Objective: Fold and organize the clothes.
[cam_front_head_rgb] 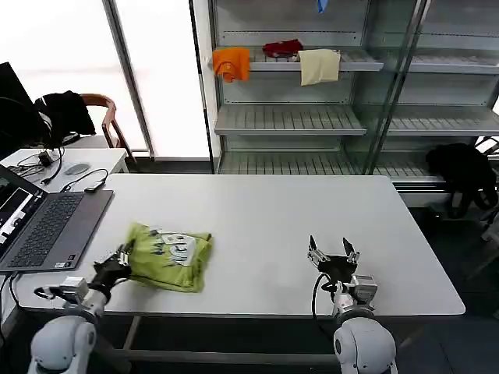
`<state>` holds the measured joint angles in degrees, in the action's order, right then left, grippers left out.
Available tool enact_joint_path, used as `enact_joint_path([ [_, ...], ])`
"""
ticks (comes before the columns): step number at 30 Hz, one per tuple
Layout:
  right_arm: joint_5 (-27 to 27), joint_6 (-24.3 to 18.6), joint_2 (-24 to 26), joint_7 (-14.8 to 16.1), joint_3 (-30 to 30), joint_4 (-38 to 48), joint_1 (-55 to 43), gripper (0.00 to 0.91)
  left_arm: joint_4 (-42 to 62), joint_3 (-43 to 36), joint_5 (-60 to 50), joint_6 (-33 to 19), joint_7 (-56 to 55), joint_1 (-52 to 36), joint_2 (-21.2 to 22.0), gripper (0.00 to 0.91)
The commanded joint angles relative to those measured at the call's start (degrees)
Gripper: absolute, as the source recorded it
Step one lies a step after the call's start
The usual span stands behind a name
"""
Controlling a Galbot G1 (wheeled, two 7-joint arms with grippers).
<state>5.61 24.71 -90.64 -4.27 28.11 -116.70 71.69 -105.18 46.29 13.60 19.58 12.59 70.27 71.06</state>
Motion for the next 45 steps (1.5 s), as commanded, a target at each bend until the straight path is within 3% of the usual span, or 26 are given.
enact_joint_path([
  [1,0.7,-0.4,0.0,0.4,0.2,0.9,-0.1,0.907,3.0,8.2,-19.3,-4.6,5.0,-7.1,-15.9,0.0],
  [5,1.9,-0.6,0.2,0.5,0.8,1.2,0.0,0.907,0.3,7.4,-21.9,-2.8,6.5,-9.3,-18.9,0.0],
  [9,2.5,-1.4,0.4,0.9,1.9,1.8,0.7,0.907,-5.6,5.8,-24.7,-1.2,7.4,-8.3,-17.3,0.0],
  [14,3.4,-1.8,1.1,1.2,3.5,1.8,1.7,0.907,-11.4,-1.7,-33.7,-2.5,7.1,-3.0,-7.3,0.01],
  [19,4.1,-1.9,2.0,1.3,5.3,1.9,2.8,0.907,-8.9,-14.6,-42.4,-5.5,5.0,1.1,4.1,0.01],
  [24,4.2,-1.8,2.1,1.1,6.2,2.0,3.2,0.907,-7.5,-25.5,-47.4,-3.5,2.9,0.9,9.5,0.01],
  [33,3.6,-0.9,1.6,0.6,5.9,0.8,3.0,0.907,-5.6,-34.5,-41.1,3.2,-0.4,-5.9,10.6,0.01],
  [37,3.3,-0.4,1.5,0.5,5.7,0.1,2.9,0.907,-2.4,-37.7,-27.4,4.8,-5.2,-10.0,11.4,0.02],
  [45,2.7,0.9,1.8,0.4,5.4,-1.0,2.5,0.907,9.7,-42.1,-23.0,1.4,-11.1,-17.6,17.9,0.02],
])
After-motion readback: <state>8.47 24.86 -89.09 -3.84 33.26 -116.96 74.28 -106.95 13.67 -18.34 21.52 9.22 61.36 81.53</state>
